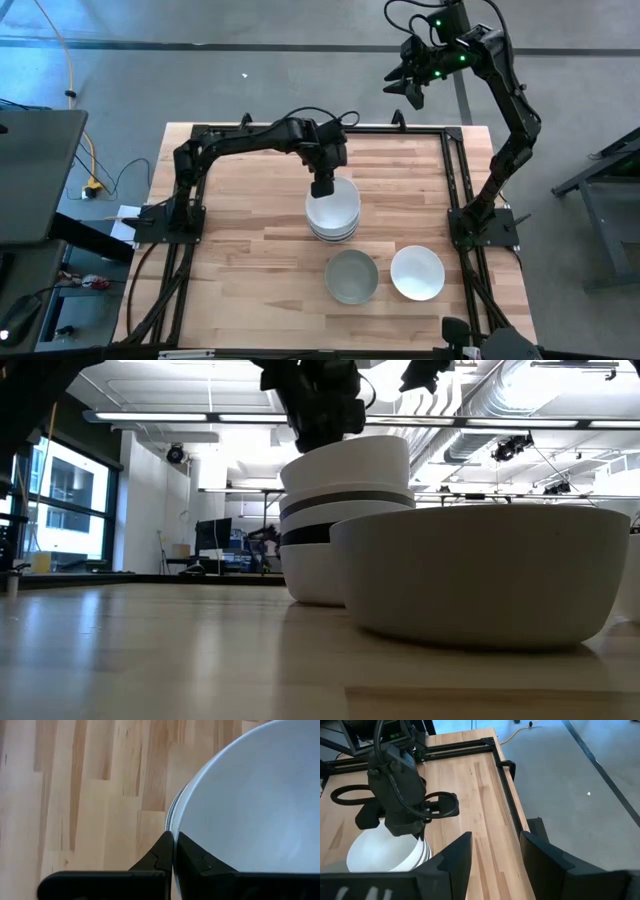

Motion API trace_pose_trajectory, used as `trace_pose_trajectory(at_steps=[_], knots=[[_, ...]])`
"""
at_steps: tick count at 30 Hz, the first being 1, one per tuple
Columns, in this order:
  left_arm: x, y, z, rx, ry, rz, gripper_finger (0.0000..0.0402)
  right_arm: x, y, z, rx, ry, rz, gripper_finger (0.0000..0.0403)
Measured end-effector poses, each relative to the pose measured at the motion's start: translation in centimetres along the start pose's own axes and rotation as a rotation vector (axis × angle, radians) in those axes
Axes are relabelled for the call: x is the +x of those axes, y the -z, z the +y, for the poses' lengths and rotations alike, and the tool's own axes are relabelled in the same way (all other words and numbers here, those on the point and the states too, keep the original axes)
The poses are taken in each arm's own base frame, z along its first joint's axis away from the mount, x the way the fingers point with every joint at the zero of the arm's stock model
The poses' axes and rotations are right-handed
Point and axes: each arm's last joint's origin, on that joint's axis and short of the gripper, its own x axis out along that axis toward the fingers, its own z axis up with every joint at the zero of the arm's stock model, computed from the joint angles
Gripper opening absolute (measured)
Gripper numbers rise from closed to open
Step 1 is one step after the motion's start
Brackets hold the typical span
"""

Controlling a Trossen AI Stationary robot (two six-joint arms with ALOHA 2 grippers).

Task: Nest bowls inside each other
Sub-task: Stack the left white bowl on top of the top white bowl

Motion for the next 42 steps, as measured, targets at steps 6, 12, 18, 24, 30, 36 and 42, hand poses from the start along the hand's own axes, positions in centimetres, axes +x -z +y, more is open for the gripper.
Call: trace_pose_trajectory(at_steps=[6,12,18,24,30,36,42], knots=[[0.3,0.2,-0.1,0.004,0.028,0.022,0.0000,0.0,0.0,0.0,0.000,0.000,0.000,0.0158],[0.5,0.3,-0.1,0.008,0.051,0.029,0.0000,0.0,0.0,0.0,0.000,-0.001,0.000,0.0158],[2.4,0.4,0.3,-0.015,0.066,0.073,0.0000,0.0,0.0,0.0,0.000,-0.001,0.000,0.0158],[4.2,0.7,0.6,-0.031,0.075,0.119,0.0000,0.0,0.0,0.0,0.000,0.000,0.000,0.0158],[4.5,1.0,0.6,-0.039,0.081,0.152,0.0000,0.1,0.0,0.0,-0.009,0.001,-0.003,0.0158],[4.2,1.2,0.7,-0.040,0.057,0.181,0.0000,0.9,0.4,-0.5,0.001,-0.007,0.011,0.0158],[4.1,1.3,0.7,-0.037,0.052,0.185,0.0000,2.6,1.4,-1.2,0.032,-0.029,0.052,0.0158]])
